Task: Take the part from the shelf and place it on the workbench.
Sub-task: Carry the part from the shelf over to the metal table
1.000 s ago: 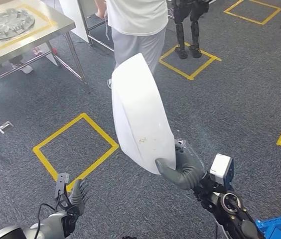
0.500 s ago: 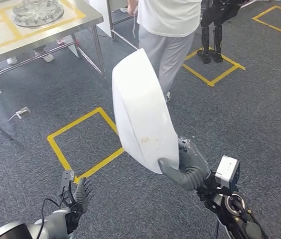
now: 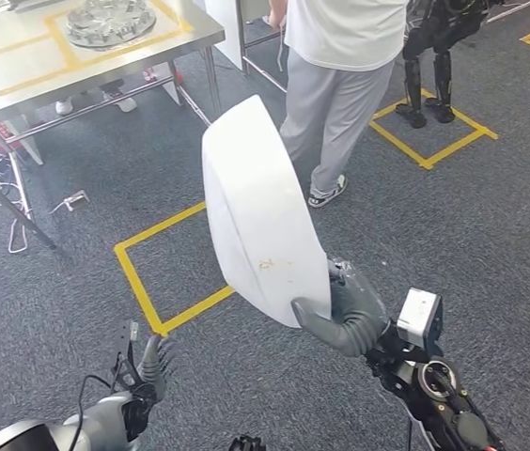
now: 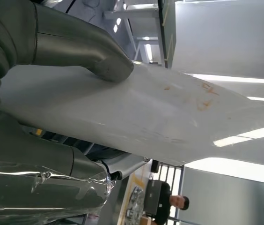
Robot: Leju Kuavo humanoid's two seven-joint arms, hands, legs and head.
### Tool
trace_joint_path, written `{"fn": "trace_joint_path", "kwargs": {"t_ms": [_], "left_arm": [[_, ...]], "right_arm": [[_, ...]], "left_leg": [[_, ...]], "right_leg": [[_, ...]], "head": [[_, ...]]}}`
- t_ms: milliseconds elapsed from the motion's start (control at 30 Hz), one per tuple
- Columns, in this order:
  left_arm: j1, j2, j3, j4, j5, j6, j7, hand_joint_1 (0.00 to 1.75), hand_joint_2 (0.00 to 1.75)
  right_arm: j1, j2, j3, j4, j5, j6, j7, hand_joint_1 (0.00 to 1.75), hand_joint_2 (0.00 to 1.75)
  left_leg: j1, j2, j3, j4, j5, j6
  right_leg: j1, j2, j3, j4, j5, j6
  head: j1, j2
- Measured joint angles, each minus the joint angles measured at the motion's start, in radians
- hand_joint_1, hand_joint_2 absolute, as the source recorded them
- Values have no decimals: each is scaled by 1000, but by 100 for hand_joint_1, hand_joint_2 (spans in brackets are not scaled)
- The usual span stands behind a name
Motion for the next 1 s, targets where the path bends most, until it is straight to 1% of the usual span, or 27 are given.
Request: {"fn": "trace_joint_path", "kwargs": {"t_ms": [33,67,100,133,167,233,267,300,333,367,400,433,467,500,533,567,600,633,667,700,733,833,867,900,933,967,1000], "left_arm": [[0,1,0,0,0,0,0,0,0],[-2,2,0,0,0,0,0,0,0],[-3,2,0,0,0,0,0,0,0],[-4,2,0,0,0,0,0,0,0],[-5,2,0,0,0,0,1,0,0],[-5,3,0,0,0,0,1,0,0],[-4,3,0,0,0,0,1,0,0],[-4,3,0,0,0,0,1,0,0],[-5,3,0,0,0,0,1,0,0],[-5,3,0,0,1,0,1,0,0],[-6,3,0,0,1,0,1,0,0],[-5,3,0,0,1,0,1,0,0],[-4,2,0,0,1,0,1,0,0],[-3,2,0,0,1,0,1,0,0],[-3,2,0,0,1,0,1,0,0],[-3,1,0,0,1,0,1,0,0],[-4,-1,0,0,2,0,1,0,0],[-5,-4,-1,0,2,0,1,0,0],[-5,-6,-1,0,2,1,3,0,0],[-6,-8,-2,0,1,1,4,0,0],[-6,-8,-2,0,1,2,5,0,0],[-5,-8,-2,0,1,2,5,0,0],[-4,-7,-3,0,1,2,6,0,0],[-4,-6,-3,0,0,3,6,0,0],[-5,-5,-3,0,-2,3,7,0,0],[-5,-3,-3,0,-4,3,8,0,0],[-6,-3,-4,0,-6,2,8,0,0]], "right_arm": [[0,0,0,1,0,0,0,175,175],[0,0,0,2,0,0,0,175,175],[0,1,0,2,0,1,0,175,175],[-1,1,0,2,0,1,0,175,175],[-1,1,0,2,0,1,0,175,175],[-2,1,0,2,0,1,1,175,175],[-2,1,0,2,0,1,1,175,175],[-3,1,0,2,0,1,1,175,175],[-3,1,0,2,0,1,1,175,175],[-3,1,0,2,0,1,1,175,175],[-2,1,0,2,0,1,0,175,175],[-1,1,0,3,0,1,0,175,175],[0,1,0,4,-2,1,0,175,175],[1,1,0,6,-4,3,-1,175,175],[2,1,0,7,-8,6,-2,175,175],[1,1,0,8,-13,11,-3,175,175],[-1,1,0,8,-18,15,-5,175,175],[-2,1,-1,9,-22,18,-6,175,175],[-4,1,-1,9,-24,20,-7,175,175],[-5,1,-1,9,-25,21,-7,175,175],[-6,1,-1,10,-26,21,-7,175,175],[-5,1,-1,10,-26,21,-7,175,175],[-5,1,-3,10,-27,18,-8,175,175],[-6,1,-5,9,-27,14,-8,175,175],[-5,1,-7,9,-27,8,-8,175,175],[-4,1,-10,9,-28,2,-9,175,175],[-2,1,-12,9,-28,-1,-8,175,175]], "left_leg": [[0,5,41,-77,36,3],[0,15,82,-155,62,6],[-3,27,113,-212,80,11],[-6,36,131,-247,88,16],[-9,40,134,-256,87,22],[-11,31,133,-258,88,35],[-10,25,135,-260,89,40],[-8,20,137,-262,89,46],[-6,14,139,-264,90,52],[-6,9,141,-265,90,57],[-7,3,142,-265,90,61],[-9,-4,142,-264,89,63],[-12,-12,142,-264,89,65],[-14,-20,142,-264,89,66],[-17,-30,144,-264,89,66],[-19,-40,146,-264,88,66],[-19,-48,148,-264,87,66],[-21,-56,148,-262,87,65],[-21,-64,144,-261,87,63],[-19,-69,140,-260,88,61],[-19,-73,137,-258,89,59],[-16,-76,133,-258,90,56],[-16,-74,131,-255,89,52],[-15,-58,113,-221,70,44],[-14,-41,86,-167,43,34],[-11,-23,47,-92,9,23],[-7,-7,4,-13,-23,15]], "right_leg": [[0,-7,1,0,-1,1],[0,-13,1,0,-1,3],[3,-18,2,-1,-1,6],[4,-22,3,-3,-2,12],[6,-26,4,-4,-2,17],[7,-34,9,-9,-4,30],[5,-33,9,-7,-8,36],[4,-24,6,2,-17,42],[3,-10,-7,33,-39,46],[3,8,-31,87,-69,49],[4,20,-64,162,-105,49],[5,26,-101,242,-138,49],[6,29,-130,301,-156,47],[7,30,-145,329,-157,45],[9,32,-137,304,-132,39],[11,37,-111,244,-92,31],[14,52,-78,166,-50,21],[16,70,-44,91,-15,11],[17,84,-21,39,3,4],[18,94,-7,10,7,1],[18,96,-1,-1,5,0],[21,92,1,-5,3,1],[19,84,4,-10,5,0],[16,73,9,-16,7,-2],[14,59,13,-21,9,-4],[10,44,18,-26,10,-7],[10,34,18,-27,10,-8]], "head": [[-2,0],[-3,0],[-4,0],[-4,0],[-4,0],[-1,0],[2,0],[4,0],[7,0],[11,0],[14,0],[17,0],[19,0],[19,0],[19,0],[19,0],[20,0],[19,0],[20,0],[20,0],[20,0],[22,0],[22,0],[19,0],[16,0],[12,0],[8,0]]}}
